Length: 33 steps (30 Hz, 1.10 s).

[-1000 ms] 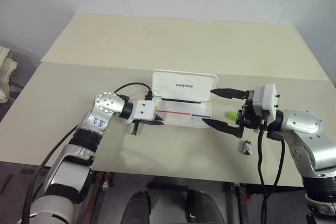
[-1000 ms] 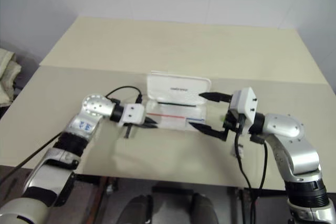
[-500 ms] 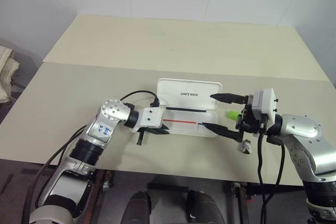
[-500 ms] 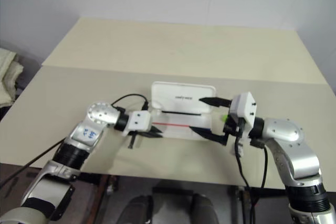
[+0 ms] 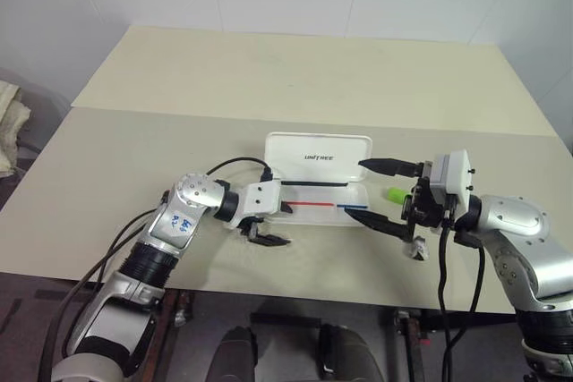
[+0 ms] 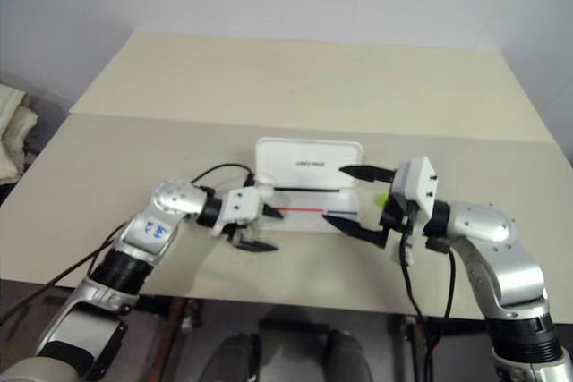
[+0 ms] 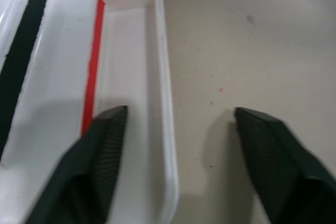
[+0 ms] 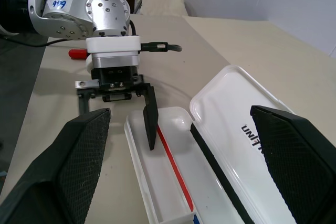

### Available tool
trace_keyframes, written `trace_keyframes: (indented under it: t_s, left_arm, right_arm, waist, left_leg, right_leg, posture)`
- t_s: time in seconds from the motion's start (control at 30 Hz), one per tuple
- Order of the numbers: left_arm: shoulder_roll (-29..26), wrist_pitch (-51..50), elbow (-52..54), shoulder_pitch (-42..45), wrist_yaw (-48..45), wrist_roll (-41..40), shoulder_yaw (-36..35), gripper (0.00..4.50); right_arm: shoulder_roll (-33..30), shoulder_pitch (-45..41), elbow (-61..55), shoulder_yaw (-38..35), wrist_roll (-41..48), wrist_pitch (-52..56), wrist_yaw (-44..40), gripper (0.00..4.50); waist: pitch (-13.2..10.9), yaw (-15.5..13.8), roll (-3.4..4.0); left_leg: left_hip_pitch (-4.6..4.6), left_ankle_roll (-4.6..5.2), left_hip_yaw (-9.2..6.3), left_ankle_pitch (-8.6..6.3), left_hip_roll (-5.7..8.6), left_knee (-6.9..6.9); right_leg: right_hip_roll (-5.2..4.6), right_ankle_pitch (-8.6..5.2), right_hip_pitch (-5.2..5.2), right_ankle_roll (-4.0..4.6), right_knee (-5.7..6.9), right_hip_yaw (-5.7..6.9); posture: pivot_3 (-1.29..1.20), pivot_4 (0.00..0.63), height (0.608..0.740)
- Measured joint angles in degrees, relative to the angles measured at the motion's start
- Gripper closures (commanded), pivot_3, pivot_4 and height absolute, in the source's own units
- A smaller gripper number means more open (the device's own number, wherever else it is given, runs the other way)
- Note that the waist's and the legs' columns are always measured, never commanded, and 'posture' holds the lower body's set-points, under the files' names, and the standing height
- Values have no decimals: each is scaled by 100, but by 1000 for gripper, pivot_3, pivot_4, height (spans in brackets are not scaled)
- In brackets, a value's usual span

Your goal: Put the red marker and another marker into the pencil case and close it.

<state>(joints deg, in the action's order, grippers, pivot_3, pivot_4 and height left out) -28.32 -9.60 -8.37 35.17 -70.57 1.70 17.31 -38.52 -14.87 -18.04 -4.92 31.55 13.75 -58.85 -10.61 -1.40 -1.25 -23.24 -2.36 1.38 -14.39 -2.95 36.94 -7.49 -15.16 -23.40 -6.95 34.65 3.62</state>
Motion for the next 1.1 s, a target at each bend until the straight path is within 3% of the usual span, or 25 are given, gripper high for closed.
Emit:
trace_keyframes:
  t_s: [0.27, 0.5, 0.73, 0.9, 1.1]
  left_arm:
    - [-171, -344, 965, -726, 177, -515, -279, 33]
    - [-150, 47, 1508, -1510, 914, -849, -963, 33]
    - [407, 73, 2903, -2856, 2628, -1045, -2117, 33]
    - [990, -280, 3923, -4115, 4150, -695, -2942, 33]
    - [901, -711, 4178, -5005, 4941, -272, -3896, 33]
  right_arm:
    - [123, -64, 58, 116, -7, 4, -23, 0]
    - [222, -155, 229, 252, -10, 3, -71, 0]
    - [353, -368, 450, 478, -9, -3, -289, 0]
    - [373, -595, 664, 523, -7, -11, -525, 0]
    - [378, -747, 953, 562, -13, -12, -764, 0]
  waist:
    - [0, 1, 1]
    - [-1, 5, 1]
    - [-1, 11, 1]
    - [-1, 22, 1]
    - [-1, -6, 1]
  left_leg:
    - [0, 6, 0, -6, 0, 1]
    - [1, 7, 0, -7, -2, 2]
    - [1, 13, 5, -19, -4, 2]
    - [5, 14, 10, -28, -6, 6]
    - [5, 8, 10, -31, -14, 6]
  right_leg:
    - [0, 0, 0, 0, 0, -2]
    - [0, 0, 0, 1, 0, -3]
    - [1, 0, -1, -1, -2, -9]
    - [0, 1, 3, -1, -11, -12]
    - [5, -28, 1, 54, -22, -5]
  posture:
    - [0, 150, 740]
    - [0, 150, 740]
    - [0, 150, 740]
    - [0, 150, 740]
    - [0, 150, 740]
